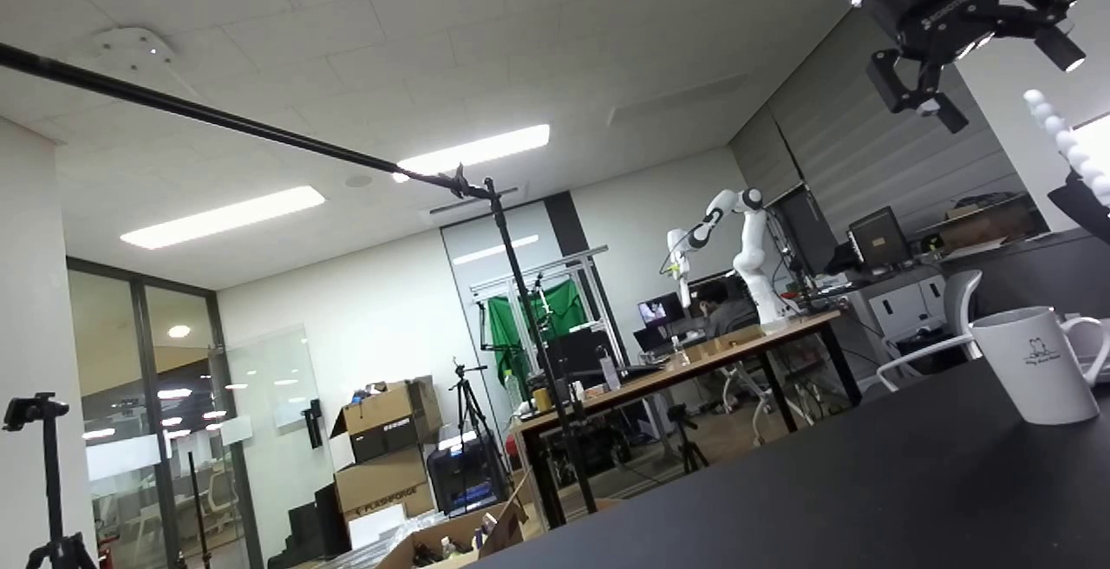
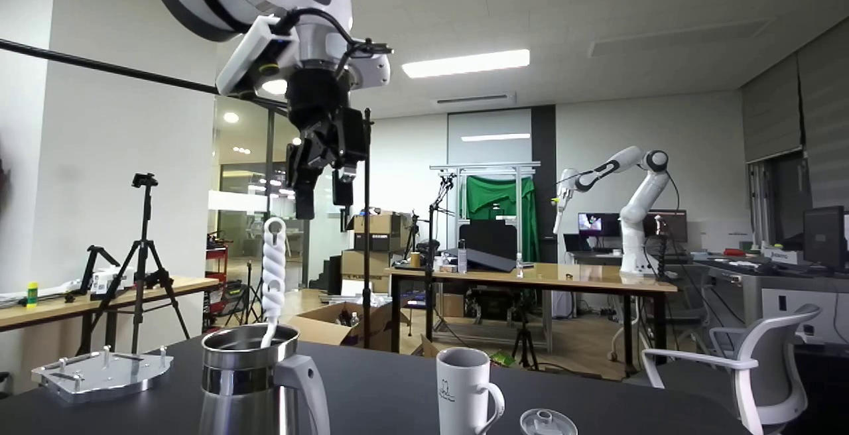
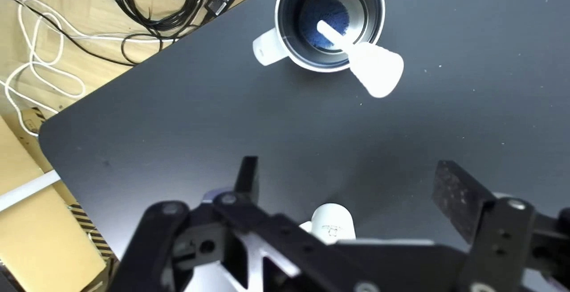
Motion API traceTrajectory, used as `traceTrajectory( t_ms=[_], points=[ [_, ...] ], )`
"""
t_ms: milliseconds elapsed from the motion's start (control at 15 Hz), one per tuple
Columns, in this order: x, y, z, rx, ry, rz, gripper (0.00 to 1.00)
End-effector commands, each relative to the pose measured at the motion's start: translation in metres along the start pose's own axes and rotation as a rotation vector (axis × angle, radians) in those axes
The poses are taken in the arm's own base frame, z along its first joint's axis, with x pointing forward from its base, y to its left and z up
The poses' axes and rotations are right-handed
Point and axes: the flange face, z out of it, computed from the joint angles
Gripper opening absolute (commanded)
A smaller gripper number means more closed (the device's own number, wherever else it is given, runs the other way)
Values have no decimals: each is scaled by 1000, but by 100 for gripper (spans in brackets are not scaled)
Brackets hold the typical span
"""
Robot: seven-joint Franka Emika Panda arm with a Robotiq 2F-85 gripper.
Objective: Scrub inside the flask with the brush
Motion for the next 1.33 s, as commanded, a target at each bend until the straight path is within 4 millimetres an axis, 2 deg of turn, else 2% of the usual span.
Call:
traceTrajectory(
  t_ms=[0,133,533,800,867,933,1267],
  points=[
    [-5,-14,8,-40,-14,75,100],
    [-9,-16,16,-15,-35,101,100],
    [-36,-8,33,67,-94,139,100],
    [-47,-1,43,91,-93,166,100],
    [-47,1,45,91,-83,170,75],
    [-47,3,46,84,-60,175,74],
    [-47,7,51,97,-5,183,39]
  ],
)
